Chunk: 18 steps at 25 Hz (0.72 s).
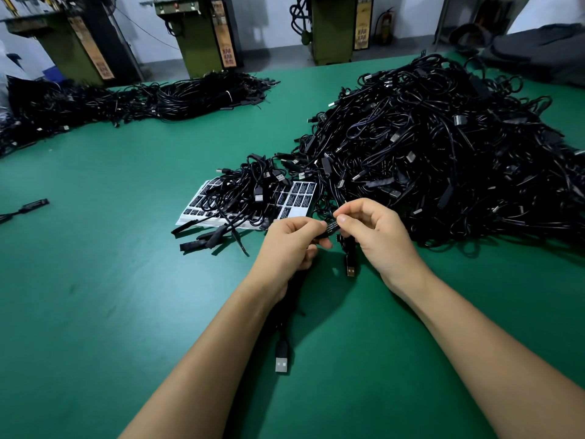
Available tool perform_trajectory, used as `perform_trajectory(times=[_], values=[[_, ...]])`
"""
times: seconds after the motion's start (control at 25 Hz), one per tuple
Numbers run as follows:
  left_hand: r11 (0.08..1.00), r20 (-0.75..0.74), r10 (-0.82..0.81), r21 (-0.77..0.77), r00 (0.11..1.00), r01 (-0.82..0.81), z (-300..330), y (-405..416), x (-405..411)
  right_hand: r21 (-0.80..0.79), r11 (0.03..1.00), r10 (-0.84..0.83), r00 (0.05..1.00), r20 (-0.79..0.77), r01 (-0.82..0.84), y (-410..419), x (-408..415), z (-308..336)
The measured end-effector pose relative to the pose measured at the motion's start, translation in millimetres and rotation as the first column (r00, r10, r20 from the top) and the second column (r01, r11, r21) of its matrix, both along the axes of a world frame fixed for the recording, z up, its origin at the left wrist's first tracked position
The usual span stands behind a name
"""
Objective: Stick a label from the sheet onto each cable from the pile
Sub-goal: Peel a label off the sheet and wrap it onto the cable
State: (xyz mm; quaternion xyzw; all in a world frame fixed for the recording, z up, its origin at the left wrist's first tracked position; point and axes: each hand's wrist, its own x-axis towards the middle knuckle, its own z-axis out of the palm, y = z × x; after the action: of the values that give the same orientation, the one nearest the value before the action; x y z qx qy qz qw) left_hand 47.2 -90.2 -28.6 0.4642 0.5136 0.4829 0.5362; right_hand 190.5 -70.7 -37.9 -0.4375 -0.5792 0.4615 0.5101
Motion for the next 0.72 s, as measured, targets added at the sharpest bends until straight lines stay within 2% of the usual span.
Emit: perform_trajectory(times=[0.2,0.36,0.72], values=[[0.998,-0.078,-0.042,0.052,0.996,0.047,-3.2,-2.0,1.7,0.012,0.999,0.029,0.996,0.082,-0.030,0.2,-0.4,-0.9],[0.996,-0.099,-0.059,0.057,0.993,0.065,-5.6,-1.2,1.3,-0.014,0.999,0.044,0.999,0.004,-0.043,0.7,0.0,-0.7],[0.998,-0.109,-0.011,0.064,0.994,0.018,-5.8,-1.0,1.7,-0.046,0.995,0.085,0.995,-0.048,-0.087,1.0,0.5,-1.1]])
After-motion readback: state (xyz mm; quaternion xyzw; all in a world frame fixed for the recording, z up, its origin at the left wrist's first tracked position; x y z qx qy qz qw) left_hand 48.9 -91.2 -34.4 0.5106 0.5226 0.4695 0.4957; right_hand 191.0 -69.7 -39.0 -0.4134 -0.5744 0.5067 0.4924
